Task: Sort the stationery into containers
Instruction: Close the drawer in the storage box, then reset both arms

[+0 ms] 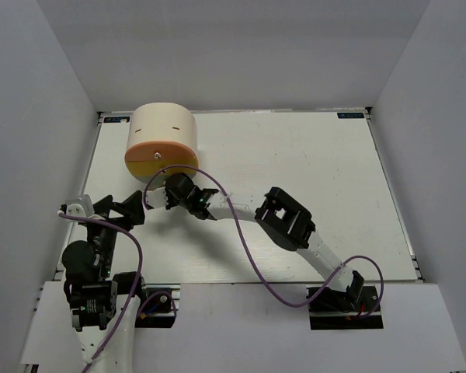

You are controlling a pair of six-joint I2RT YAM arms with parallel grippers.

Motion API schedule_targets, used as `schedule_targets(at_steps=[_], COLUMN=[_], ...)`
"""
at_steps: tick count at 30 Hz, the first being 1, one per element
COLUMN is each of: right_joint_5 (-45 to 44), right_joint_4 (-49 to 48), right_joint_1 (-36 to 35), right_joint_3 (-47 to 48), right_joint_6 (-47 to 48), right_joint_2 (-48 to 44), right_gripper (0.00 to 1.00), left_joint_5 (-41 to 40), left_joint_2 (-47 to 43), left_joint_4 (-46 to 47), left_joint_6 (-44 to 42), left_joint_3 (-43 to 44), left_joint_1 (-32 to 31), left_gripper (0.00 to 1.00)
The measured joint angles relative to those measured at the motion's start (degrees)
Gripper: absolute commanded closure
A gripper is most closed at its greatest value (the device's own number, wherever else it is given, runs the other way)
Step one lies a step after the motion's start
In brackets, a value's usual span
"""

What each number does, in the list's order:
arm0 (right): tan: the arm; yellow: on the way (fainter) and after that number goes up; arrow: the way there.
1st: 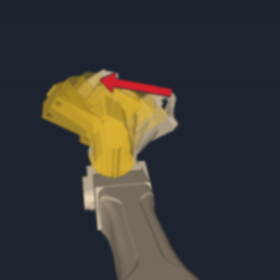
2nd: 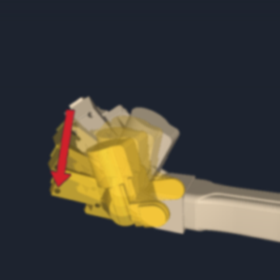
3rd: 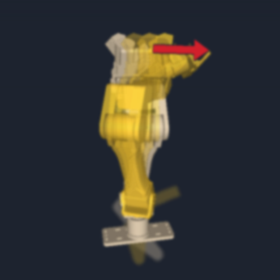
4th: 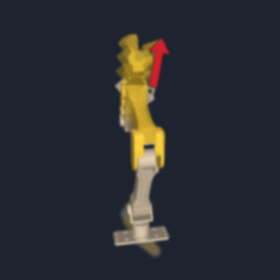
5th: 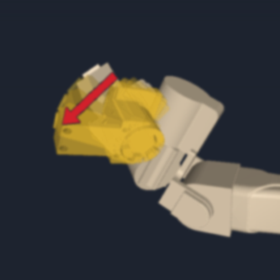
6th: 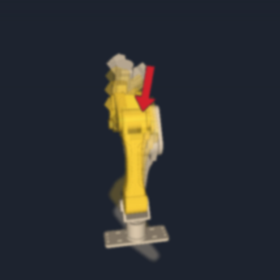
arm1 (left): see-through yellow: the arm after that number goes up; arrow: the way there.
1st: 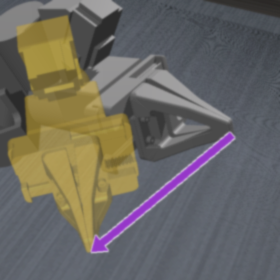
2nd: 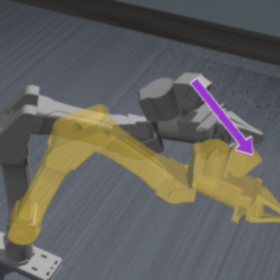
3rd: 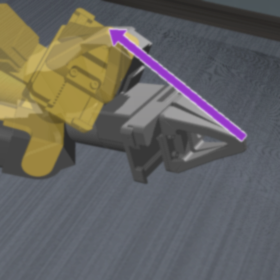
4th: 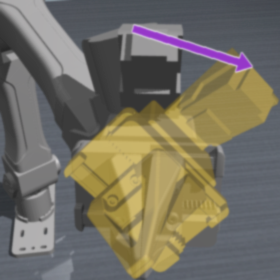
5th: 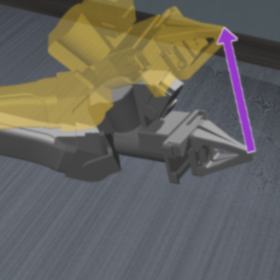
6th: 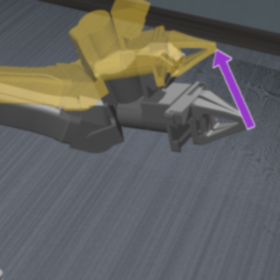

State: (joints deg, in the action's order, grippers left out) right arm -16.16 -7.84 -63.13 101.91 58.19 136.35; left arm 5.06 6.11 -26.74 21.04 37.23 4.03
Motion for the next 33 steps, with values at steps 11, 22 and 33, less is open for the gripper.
schedule_targets(at_steps=[11, 22, 33], right_joint_5=[15.34, 12.83, -10.8], right_joint_4=[15.04, 17.79, 9.2], right_joint_1=[0.13, 3.85, 9.77], right_joint_3=[-13.49, -28.06, -52.09], right_joint_6=[-13.2, -27.1, -32.46], right_joint_2=[-18.47, -47.58, -75.58], right_gripper=[0.5, 0.1, 0.1], left_joint_5=[3.02, 11.58, 19.06], left_joint_2=[0.11, 2.54, 11.3], left_joint_4=[0.66, 4.57, 7.04], left_joint_6=[-0.07, -1.05, -2.23], left_joint_3=[0.0, -0.98, -1.73], left_joint_1=[0.61, 1.11, 1.11], left_gripper=[0.0, 0.0, 0.0])
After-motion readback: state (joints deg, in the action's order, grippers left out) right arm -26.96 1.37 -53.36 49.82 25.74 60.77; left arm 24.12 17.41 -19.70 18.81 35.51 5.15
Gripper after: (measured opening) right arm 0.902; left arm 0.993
